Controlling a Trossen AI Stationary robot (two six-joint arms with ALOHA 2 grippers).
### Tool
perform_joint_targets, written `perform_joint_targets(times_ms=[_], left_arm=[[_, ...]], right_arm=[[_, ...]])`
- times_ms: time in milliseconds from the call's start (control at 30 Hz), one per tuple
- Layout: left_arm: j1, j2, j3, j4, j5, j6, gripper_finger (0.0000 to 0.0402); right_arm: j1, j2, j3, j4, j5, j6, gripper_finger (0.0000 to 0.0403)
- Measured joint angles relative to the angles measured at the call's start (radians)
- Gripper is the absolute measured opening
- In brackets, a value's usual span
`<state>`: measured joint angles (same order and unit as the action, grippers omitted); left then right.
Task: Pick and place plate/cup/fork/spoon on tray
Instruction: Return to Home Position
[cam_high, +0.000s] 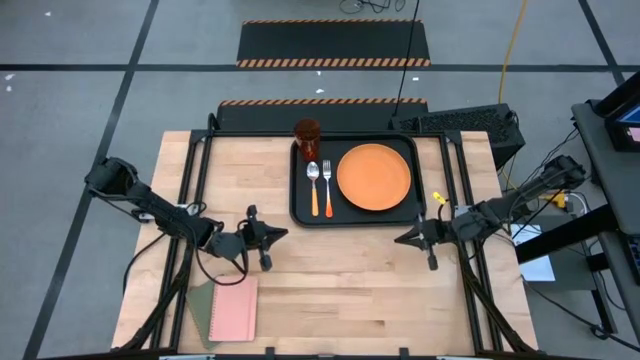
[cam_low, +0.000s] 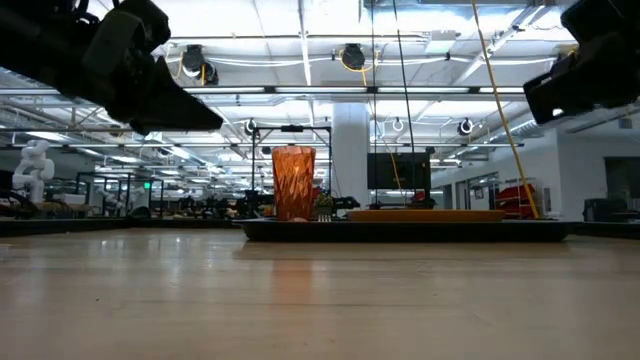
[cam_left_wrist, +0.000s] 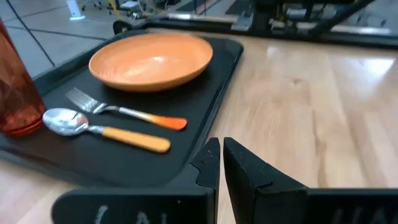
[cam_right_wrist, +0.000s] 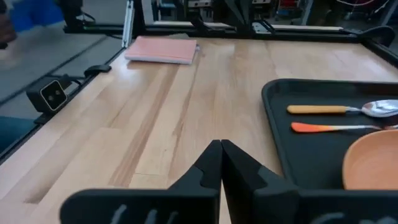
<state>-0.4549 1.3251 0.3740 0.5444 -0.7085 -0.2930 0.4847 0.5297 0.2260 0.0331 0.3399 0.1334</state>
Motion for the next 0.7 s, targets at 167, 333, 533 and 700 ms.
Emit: perform_joint_targets(times_ms=[167, 333, 533, 700], left_arm=[[0.000, 0.000, 0.000, 0.033, 0.001, 0.030, 0.0026], [0.000, 0.000, 0.000, 0.035, 0.001, 0.037, 0.0026], [0.000, 0.000, 0.000, 0.035, 0.001, 0.054, 0.0026], [0.000, 0.000, 0.000, 0.036, 0.001, 0.055, 0.0026]], right_arm=[[0.000, -0.001, -0.101, 0.182, -0.056, -0.008, 0.0000], [0.000, -0.010, -0.136, 0.208, -0.081, -0.031, 0.0000], [0.000, -0.069, -0.171, 0.237, -0.083, -0.089, 0.0000], [0.000, -0.128, -0.174, 0.212, -0.087, -0.126, 0.0000]])
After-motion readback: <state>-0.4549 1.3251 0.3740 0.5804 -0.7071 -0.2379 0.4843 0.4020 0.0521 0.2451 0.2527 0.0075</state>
